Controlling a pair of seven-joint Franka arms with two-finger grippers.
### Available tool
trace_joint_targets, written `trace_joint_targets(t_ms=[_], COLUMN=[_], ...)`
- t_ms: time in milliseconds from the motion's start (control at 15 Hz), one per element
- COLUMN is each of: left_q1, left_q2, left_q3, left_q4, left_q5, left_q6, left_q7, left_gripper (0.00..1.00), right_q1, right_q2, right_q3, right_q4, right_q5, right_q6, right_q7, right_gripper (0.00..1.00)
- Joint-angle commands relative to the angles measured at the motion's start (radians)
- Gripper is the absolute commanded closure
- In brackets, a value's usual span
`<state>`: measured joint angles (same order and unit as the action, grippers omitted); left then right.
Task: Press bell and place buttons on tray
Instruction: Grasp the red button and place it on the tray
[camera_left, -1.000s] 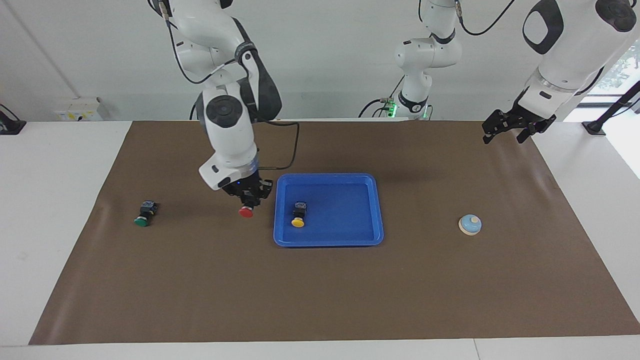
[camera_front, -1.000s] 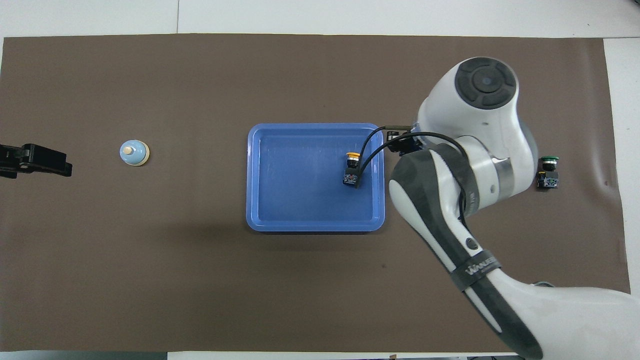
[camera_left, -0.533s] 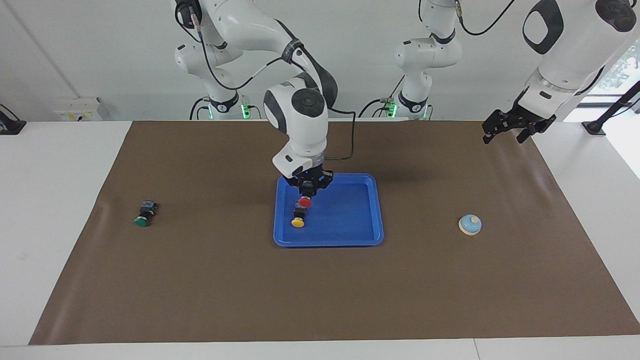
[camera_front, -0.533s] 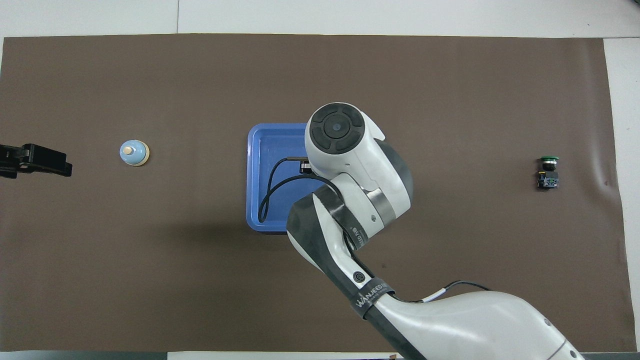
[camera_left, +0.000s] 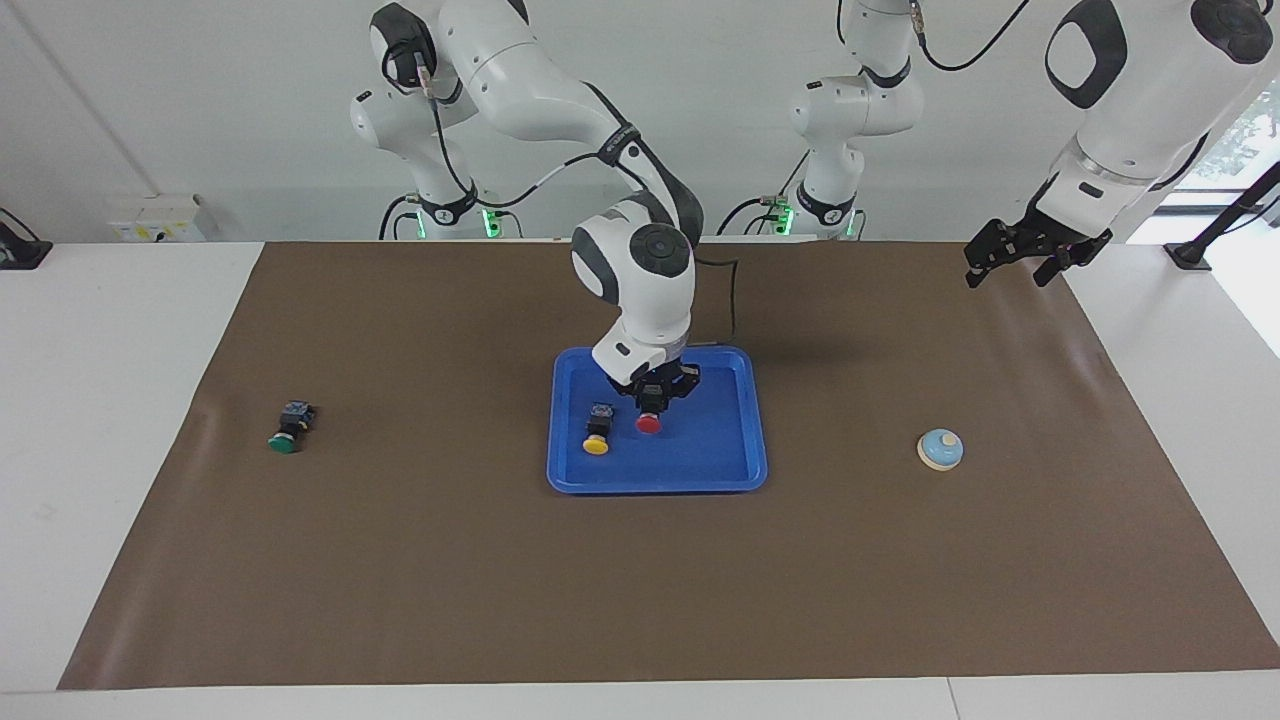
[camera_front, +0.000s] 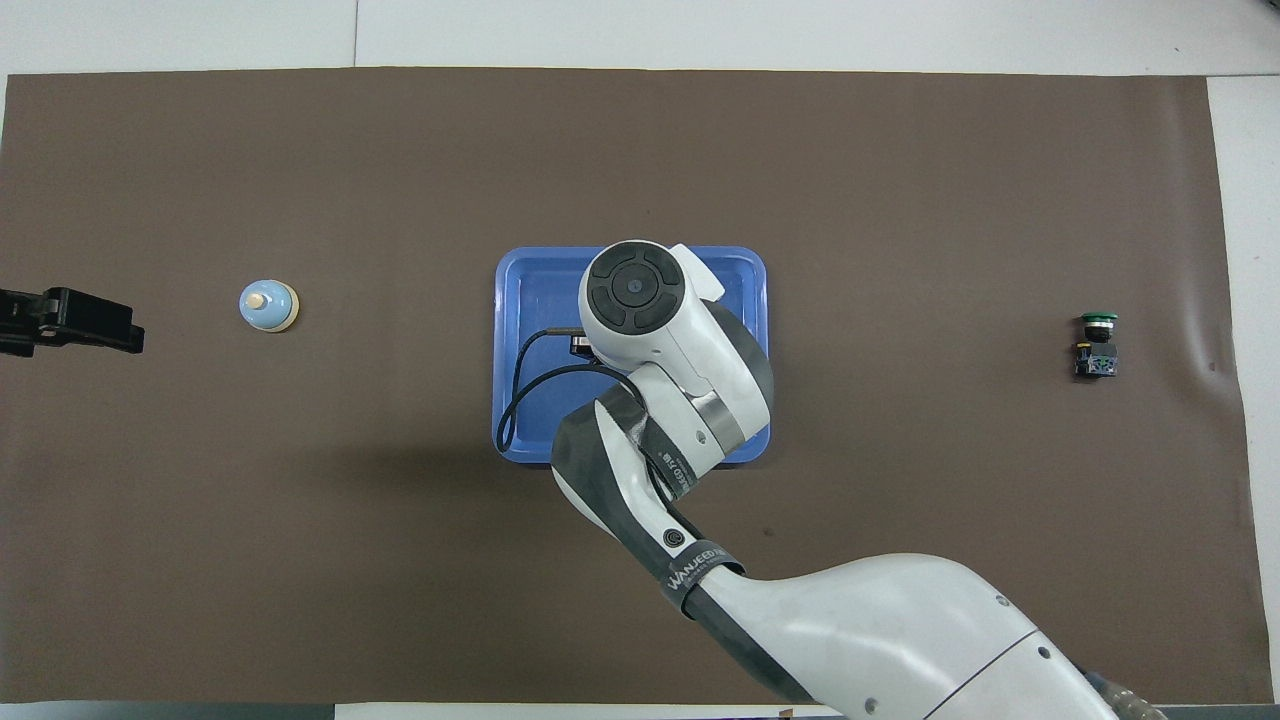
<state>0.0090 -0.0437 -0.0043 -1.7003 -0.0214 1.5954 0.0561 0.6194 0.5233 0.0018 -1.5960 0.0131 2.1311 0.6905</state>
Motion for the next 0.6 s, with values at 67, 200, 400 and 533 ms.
trace_joint_targets(t_ms=[67,200,400,533], left_q1=[0.005,0.005,0.005,0.005], left_q2=[-0.004,-0.004,-0.004,-0.004], left_q3=[-0.002,0.000,0.000,0.000], left_q4=[0.002,0.002,0.002,0.002], left_q5=[0.000,0.000,0.000,0.000], left_q6=[-0.006,-0.006,-0.006,-0.006], left_q7=[-0.001,-0.001,-0.001,-0.001], left_gripper=[0.00,0.00,0.00,0.00], right_q1=[0.014,0.019,0.022,0.020], right_q2=[-0.034,-0.042,-0.042,-0.043], right_q3=[0.003,0.003,0.003,0.003], right_q4=[-0.100,-0.130,-0.128,-0.128], right_q5=[0.011,0.011,0.013,0.015], right_q6=[0.113,0.138,0.127,0.121], right_q7=[-0.031,-0.031,-0.028,-0.020], right_gripper=[1.00,1.00,1.00,0.01])
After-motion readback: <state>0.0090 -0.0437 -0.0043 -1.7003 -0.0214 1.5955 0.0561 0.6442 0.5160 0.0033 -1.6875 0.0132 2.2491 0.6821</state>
